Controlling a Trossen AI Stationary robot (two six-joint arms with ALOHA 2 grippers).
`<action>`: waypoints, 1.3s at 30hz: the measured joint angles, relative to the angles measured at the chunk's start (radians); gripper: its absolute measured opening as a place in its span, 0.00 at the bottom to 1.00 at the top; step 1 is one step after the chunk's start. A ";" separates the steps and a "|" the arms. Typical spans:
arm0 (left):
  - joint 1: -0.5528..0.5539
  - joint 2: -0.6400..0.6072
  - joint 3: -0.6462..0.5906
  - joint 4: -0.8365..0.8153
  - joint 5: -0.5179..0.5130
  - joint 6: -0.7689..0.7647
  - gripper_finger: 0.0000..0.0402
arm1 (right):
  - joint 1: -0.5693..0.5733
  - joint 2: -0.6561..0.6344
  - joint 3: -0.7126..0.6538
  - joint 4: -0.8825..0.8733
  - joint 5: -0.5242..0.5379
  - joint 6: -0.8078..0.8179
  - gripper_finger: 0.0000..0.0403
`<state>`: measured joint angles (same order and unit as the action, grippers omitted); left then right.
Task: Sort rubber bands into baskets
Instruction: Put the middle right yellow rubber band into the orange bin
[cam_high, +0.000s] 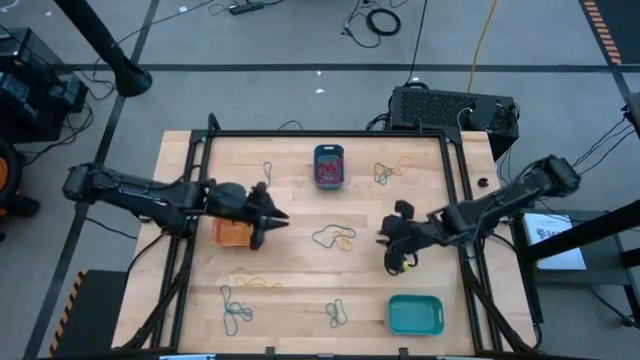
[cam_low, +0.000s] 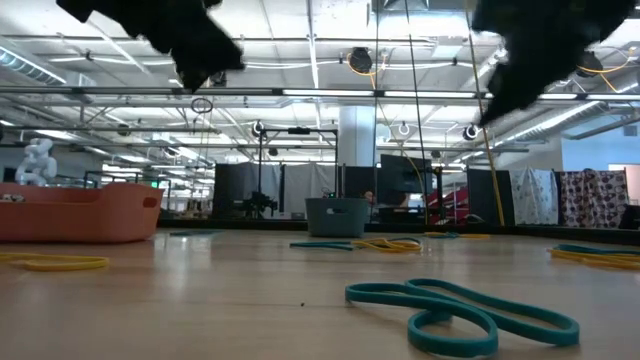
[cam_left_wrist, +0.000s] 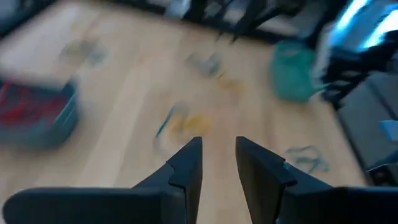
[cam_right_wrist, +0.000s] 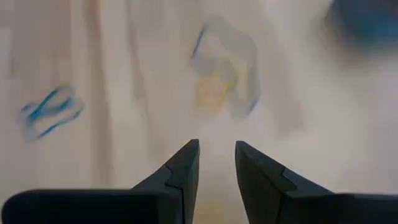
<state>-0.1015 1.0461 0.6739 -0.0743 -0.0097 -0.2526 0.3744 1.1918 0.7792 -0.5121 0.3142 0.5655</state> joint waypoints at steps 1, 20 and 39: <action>-0.020 0.004 -0.017 0.061 0.000 0.026 0.26 | -0.007 -0.001 0.000 -0.036 -0.067 0.056 0.24; -0.130 0.274 -0.122 0.442 -0.119 0.269 0.26 | 0.010 0.283 0.000 -0.103 -0.198 0.685 0.24; -0.103 0.335 -0.122 0.563 -0.175 0.390 0.26 | 0.010 0.419 0.003 -0.054 -0.233 0.667 0.22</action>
<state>-0.2047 1.3808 0.5518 0.4887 -0.1847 0.1375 0.3843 1.6108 0.7818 -0.5657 0.0814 1.2322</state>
